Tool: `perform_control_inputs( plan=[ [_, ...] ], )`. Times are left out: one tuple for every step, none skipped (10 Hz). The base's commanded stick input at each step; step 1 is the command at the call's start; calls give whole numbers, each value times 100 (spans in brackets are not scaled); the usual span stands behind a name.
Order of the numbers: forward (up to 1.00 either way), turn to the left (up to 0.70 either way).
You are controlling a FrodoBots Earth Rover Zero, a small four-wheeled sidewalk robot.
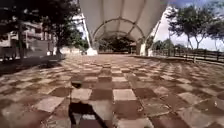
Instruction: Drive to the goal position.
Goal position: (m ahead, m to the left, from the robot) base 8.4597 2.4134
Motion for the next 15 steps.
perform_control_inputs(
  plan=[
    [100,0],
    [100,0],
    [100,0],
    [100,0],
    [100,0],
    [100,0],
    [100,0],
    [100,0],
    [100,0],
    [100,0],
    [100,0],
    [100,0],
    [100,0],
    [100,0],
    [100,0]
  ],
)
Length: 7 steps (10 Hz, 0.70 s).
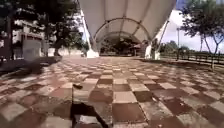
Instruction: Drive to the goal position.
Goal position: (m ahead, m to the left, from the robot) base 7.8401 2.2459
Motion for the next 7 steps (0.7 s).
perform_control_inputs(
  plan=[
    [100,0],
    [100,0],
    [100,0],
    [100,0],
    [100,0],
    [100,0],
    [100,0]
  ],
)
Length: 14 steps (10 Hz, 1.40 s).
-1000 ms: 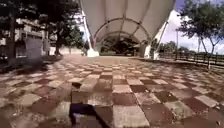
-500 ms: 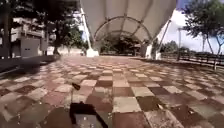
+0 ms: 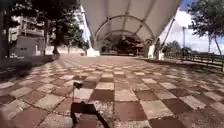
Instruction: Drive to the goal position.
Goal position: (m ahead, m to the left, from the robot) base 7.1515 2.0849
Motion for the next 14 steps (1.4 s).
perform_control_inputs(
  plan=[
    [100,0],
    [100,0],
    [100,0],
    [100,0],
    [100,0],
    [100,0],
    [100,0],
    [100,0],
    [100,0],
    [100,0],
    [100,0],
    [100,0],
    [100,0],
    [100,0]
  ],
)
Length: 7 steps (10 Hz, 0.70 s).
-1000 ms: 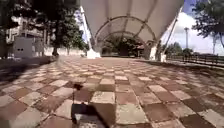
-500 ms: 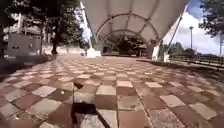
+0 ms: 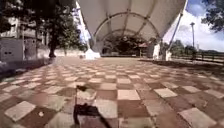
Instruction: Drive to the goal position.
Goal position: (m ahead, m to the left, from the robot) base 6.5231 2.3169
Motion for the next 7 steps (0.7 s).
perform_control_inputs(
  plan=[
    [100,0],
    [100,0],
    [100,0],
    [100,0],
    [100,0],
    [100,0],
    [100,0]
  ],
)
